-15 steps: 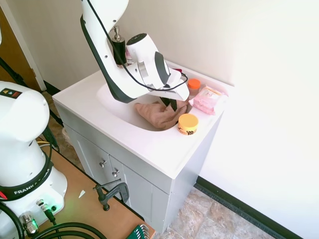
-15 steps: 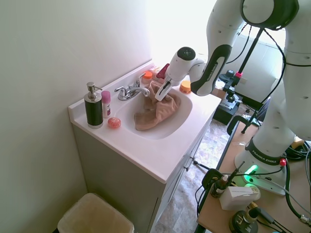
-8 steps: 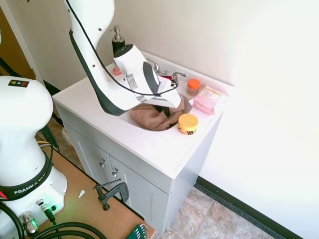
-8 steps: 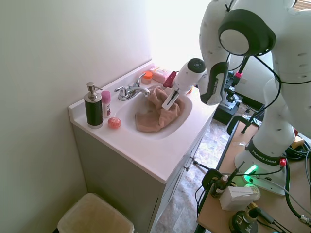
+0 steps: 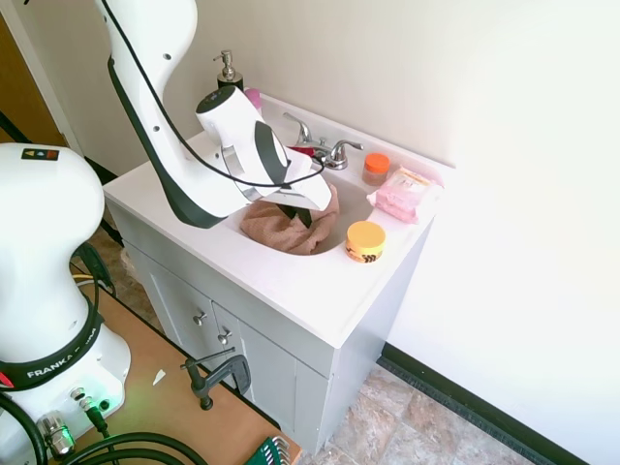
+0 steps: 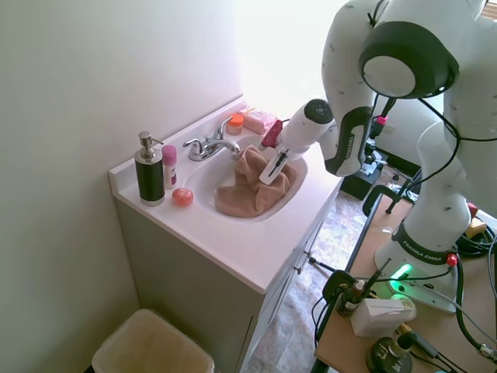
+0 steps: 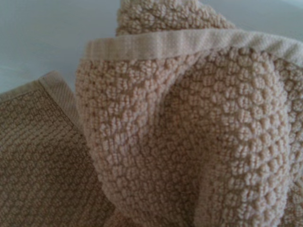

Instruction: Wipe the sink

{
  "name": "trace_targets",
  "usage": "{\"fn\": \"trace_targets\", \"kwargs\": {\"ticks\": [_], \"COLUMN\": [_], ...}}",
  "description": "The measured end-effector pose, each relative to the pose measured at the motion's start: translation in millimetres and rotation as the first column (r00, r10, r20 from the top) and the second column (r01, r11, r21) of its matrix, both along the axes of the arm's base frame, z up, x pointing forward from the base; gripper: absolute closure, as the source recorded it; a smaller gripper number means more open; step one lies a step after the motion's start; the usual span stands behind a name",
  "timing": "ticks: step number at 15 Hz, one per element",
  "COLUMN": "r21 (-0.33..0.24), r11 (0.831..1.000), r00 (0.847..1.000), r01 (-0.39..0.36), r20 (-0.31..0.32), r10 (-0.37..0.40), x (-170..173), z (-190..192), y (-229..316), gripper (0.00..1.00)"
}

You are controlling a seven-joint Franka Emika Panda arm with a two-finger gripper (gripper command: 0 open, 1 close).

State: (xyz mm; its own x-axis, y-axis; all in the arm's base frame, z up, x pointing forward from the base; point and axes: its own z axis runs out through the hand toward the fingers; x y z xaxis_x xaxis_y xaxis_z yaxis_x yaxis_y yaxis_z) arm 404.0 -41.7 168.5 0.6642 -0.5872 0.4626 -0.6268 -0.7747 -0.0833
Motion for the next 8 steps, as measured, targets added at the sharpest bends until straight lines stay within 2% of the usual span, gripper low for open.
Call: {"fn": "trace_targets", "kwargs": {"ticks": [8], "r21": [0.029], "r11": [0.999], "r00": [1.000], "r01": [-0.017], "r20": [-0.015], "r10": [0.018], "x": [4], "z": [-14], "y": [65], "gripper": [1.00]}}
